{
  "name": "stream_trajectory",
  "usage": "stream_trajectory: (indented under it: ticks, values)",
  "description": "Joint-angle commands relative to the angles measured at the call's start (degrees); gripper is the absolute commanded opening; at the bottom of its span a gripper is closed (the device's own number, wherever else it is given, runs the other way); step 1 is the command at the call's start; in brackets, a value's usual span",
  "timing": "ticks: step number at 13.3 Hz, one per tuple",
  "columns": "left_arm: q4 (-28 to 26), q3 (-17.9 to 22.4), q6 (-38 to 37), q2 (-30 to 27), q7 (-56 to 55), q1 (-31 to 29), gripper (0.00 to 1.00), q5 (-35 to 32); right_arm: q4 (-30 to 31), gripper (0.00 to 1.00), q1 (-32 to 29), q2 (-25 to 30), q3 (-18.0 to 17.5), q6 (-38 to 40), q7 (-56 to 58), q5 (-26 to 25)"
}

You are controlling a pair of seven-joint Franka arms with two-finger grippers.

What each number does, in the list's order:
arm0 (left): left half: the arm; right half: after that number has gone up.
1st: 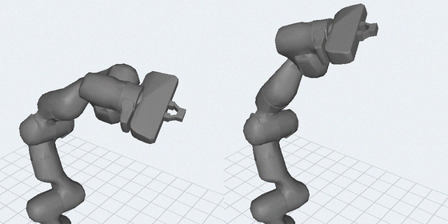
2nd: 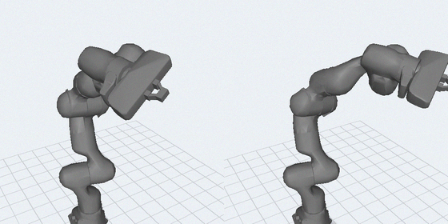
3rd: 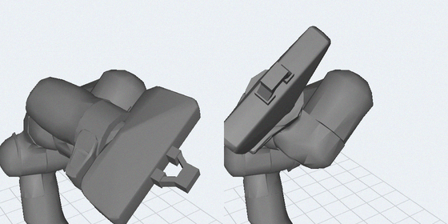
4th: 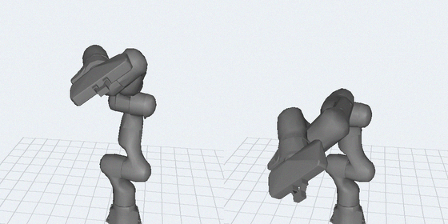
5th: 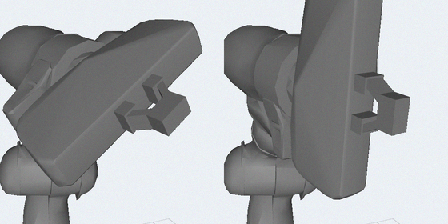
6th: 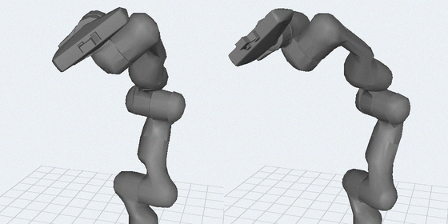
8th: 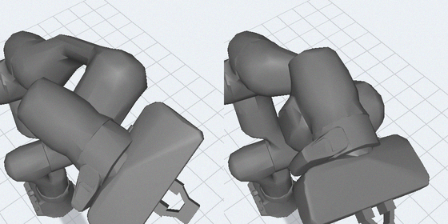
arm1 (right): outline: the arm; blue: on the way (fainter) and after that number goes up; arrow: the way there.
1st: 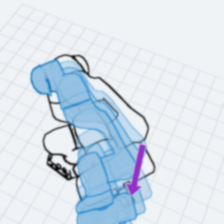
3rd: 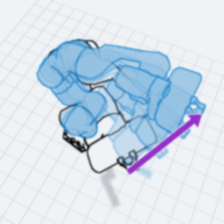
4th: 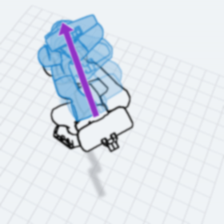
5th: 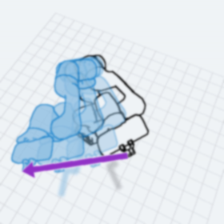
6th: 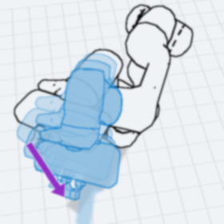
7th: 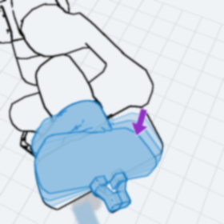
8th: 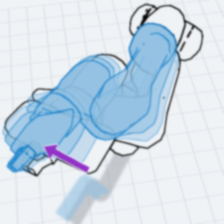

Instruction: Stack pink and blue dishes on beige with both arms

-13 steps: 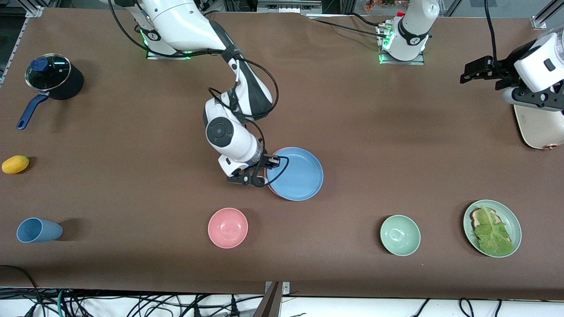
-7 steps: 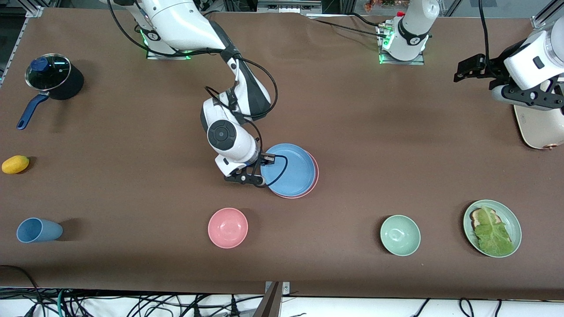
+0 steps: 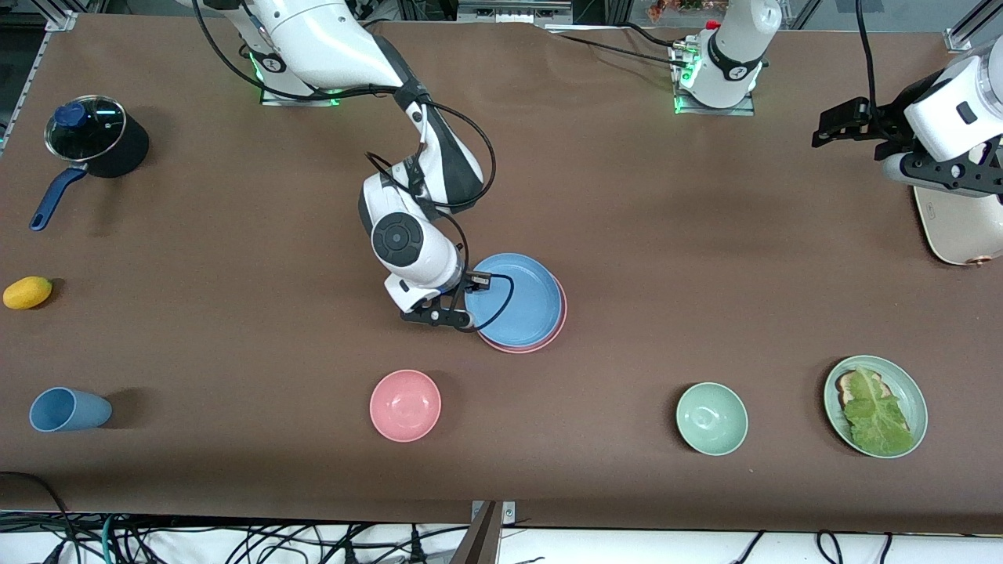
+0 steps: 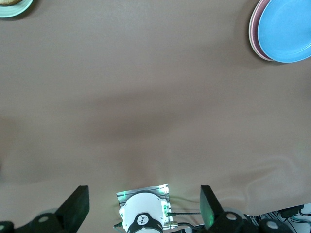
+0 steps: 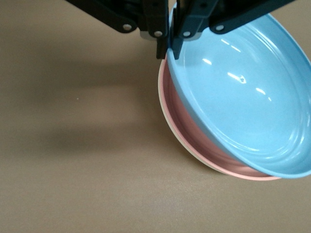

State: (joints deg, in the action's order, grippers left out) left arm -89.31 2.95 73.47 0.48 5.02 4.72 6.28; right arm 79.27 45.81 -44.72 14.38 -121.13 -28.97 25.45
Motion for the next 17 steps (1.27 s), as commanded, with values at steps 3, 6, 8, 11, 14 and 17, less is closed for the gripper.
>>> stream_trajectory:
  ticks: [3,6,8,11,14,17]
  values:
    - [1.8,0.0,0.8,2.1,1.0,0.0,1.00,0.1,-0.5,0.99,0.2,-0.5,-0.1,0.2,-0.8,-0.9]
    - [5.9,0.0,0.8,5.4,1.0,0.1,1.00,0.4,-0.5,1.00,-0.5,0.1,0.2,0.5,-0.1,-1.0]
    - [6.3,0.0,0.8,6.0,1.0,0.2,1.00,0.4,-0.4,1.00,-0.5,1.7,3.0,2.5,0.1,-1.2]
    - [8.7,0.0,0.7,7.3,1.0,0.1,1.00,0.4,-0.4,1.00,-0.4,5.9,8.2,10.0,0.2,-4.5]
    - [8.8,0.0,0.7,7.5,1.0,0.2,1.00,0.4,-0.4,1.00,-0.5,12.4,14.3,19.3,10.4,-7.7]
    - [8.8,0.0,0.7,7.4,1.0,0.2,1.00,0.5,-0.7,1.00,-0.5,17.3,21.7,30.0,19.5,-7.7]
